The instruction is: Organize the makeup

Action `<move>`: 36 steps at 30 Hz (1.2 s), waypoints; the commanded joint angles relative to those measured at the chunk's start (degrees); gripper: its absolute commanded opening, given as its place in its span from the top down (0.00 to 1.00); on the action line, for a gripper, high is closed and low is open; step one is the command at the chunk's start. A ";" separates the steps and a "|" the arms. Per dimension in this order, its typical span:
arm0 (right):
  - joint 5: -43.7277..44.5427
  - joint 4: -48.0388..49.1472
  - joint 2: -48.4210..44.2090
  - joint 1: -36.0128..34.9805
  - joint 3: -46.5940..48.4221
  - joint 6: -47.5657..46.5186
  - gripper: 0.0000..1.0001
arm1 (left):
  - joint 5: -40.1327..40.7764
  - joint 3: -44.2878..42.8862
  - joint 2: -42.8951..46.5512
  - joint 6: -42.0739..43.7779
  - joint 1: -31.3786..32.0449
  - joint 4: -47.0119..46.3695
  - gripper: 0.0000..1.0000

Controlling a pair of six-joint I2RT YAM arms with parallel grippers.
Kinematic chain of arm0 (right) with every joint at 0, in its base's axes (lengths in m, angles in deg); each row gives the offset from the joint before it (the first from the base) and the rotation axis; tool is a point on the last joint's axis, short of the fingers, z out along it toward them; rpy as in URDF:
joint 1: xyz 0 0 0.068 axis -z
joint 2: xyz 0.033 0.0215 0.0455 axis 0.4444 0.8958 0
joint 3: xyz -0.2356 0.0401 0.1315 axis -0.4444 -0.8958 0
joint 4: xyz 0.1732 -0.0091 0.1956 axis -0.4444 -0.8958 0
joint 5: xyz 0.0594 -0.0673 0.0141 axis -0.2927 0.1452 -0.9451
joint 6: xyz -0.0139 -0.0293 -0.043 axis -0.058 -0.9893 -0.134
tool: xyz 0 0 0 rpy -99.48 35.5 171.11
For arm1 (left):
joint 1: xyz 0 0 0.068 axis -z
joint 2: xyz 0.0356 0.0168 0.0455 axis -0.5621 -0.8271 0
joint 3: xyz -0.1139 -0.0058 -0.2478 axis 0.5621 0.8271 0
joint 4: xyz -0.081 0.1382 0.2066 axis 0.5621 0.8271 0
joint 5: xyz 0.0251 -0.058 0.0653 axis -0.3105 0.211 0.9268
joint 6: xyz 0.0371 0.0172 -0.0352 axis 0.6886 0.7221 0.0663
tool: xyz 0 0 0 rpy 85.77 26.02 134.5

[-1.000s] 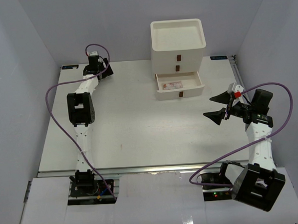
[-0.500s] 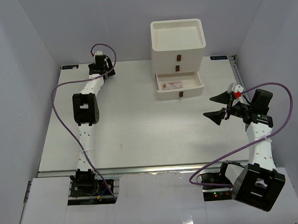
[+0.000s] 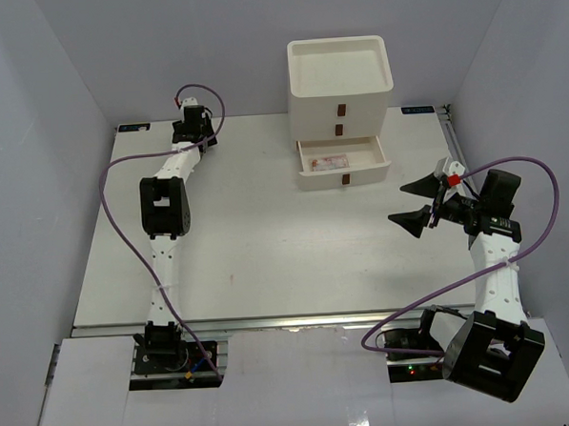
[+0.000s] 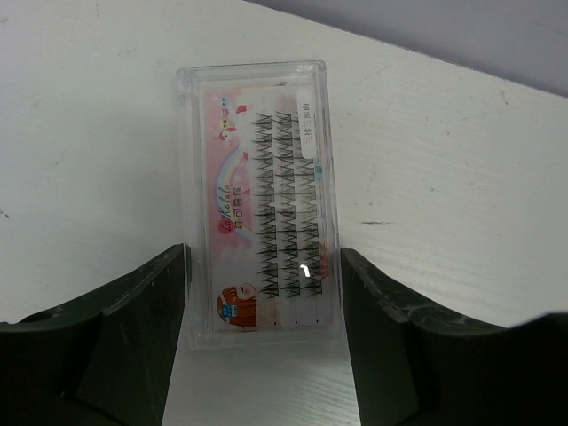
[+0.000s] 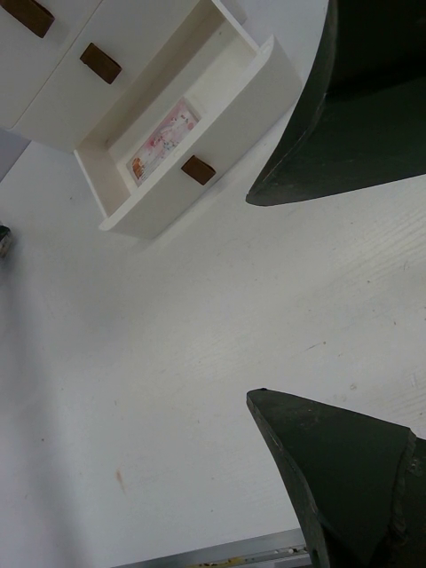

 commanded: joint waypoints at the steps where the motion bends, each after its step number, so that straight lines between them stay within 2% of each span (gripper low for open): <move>1: -0.43 0.10 -0.63 -0.12 1.60 -1.15 0.10 | -1.84 7.73 4.47 -0.78 -0.44 3.28 0.74; 2: -0.49 0.15 -0.69 -0.06 1.54 -1.21 0.10 | -2.87 9.97 6.36 -1.53 -0.44 2.53 0.81; 11: -0.34 0.17 -1.85 0.70 1.19 -1.59 0.10 | -20.20 37.53 32.00 -5.73 0.39 -12.03 0.96; 17: -0.25 0.49 -2.27 1.26 0.76 -1.83 0.10 | -32.83 51.20 47.69 -6.16 4.66 -18.49 0.98; 21: 0.16 1.00 -2.35 1.43 0.42 -1.83 0.10 | -39.78 58.79 55.08 -0.55 11.06 -20.84 0.98; 26: 0.47 1.40 -2.71 1.83 0.19 -1.92 0.10 | -48.31 61.58 61.28 8.84 17.02 -21.30 0.98; 28: 0.47 1.54 -2.77 2.17 0.04 -1.92 0.10 | -51.34 60.67 61.08 12.32 19.08 -20.13 0.98; 32: 0.47 1.96 -2.75 2.72 -0.18 -1.70 0.10 | -53.79 54.06 56.88 23.12 23.30 -15.03 0.97; 36: 0.65 2.36 -2.58 3.29 -0.40 -1.47 0.10 | -51.10 46.59 49.39 31.74 26.40 -12.51 0.97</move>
